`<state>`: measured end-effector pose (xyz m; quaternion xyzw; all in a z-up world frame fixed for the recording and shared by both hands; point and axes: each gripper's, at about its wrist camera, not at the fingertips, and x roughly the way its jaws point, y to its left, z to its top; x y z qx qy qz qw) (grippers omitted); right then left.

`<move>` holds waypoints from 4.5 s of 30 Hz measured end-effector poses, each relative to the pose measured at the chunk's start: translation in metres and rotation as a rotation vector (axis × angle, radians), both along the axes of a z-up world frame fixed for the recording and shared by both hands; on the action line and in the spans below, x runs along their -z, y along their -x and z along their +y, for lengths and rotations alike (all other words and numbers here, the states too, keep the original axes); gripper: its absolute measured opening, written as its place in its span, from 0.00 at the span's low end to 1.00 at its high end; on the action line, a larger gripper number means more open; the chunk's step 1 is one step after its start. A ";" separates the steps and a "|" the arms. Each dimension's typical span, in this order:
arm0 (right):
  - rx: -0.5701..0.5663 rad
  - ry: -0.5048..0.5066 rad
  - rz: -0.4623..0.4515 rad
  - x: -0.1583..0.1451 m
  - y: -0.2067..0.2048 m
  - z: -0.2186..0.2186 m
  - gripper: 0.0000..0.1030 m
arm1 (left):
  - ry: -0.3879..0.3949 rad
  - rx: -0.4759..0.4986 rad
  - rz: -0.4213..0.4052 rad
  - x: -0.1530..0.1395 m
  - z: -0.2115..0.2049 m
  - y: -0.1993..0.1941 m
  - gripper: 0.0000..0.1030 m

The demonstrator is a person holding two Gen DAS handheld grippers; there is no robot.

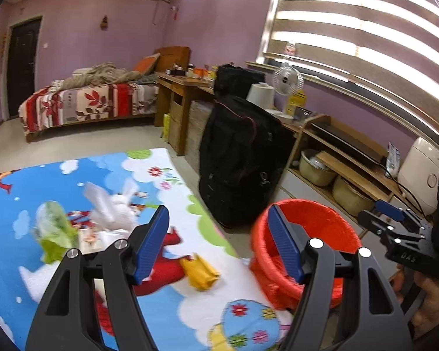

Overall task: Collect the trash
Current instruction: 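Move both grippers back over the trash on the bedspread, then grasp the white foam block with the left gripper while the right grasps the white tissue, then lift the white tissue with the right gripper and carry it over the red bin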

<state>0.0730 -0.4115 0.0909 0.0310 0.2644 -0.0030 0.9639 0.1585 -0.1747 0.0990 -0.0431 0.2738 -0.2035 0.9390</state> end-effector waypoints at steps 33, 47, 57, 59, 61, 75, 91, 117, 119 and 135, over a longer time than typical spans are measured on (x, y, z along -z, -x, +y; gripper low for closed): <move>-0.251 0.012 0.040 0.004 -0.051 0.144 0.82 | 0.028 -0.434 0.198 0.075 0.210 -0.016 0.75; -0.324 0.013 0.101 0.022 -0.078 0.189 0.82 | 0.005 -0.398 0.312 0.117 0.211 -0.026 0.87; -0.371 0.034 0.152 0.042 -0.092 0.218 0.82 | -0.039 -0.335 0.359 0.138 0.205 -0.034 0.60; -0.380 0.042 0.166 0.049 -0.098 0.226 0.82 | -0.048 -0.334 0.356 0.138 0.205 -0.033 0.58; -0.389 0.048 0.181 0.055 -0.102 0.234 0.82 | -0.054 -0.336 0.351 0.138 0.205 -0.031 0.56; -0.419 0.077 0.294 0.100 -0.137 0.275 0.78 | -0.043 -0.389 0.303 0.118 0.210 -0.018 0.56; -0.443 0.077 0.390 0.124 -0.145 0.276 0.26 | -0.033 -0.406 0.278 0.109 0.213 -0.013 0.56; -0.391 0.082 0.210 0.068 -0.075 0.215 0.20 | -0.081 -0.467 0.229 0.111 0.194 0.014 0.56; -0.390 0.076 0.202 0.065 -0.071 0.210 0.20 | -0.076 -0.488 0.227 0.111 0.199 0.016 0.56; -0.322 0.062 0.147 0.047 -0.050 0.163 0.20 | -0.053 -0.558 0.231 0.108 0.222 0.031 0.56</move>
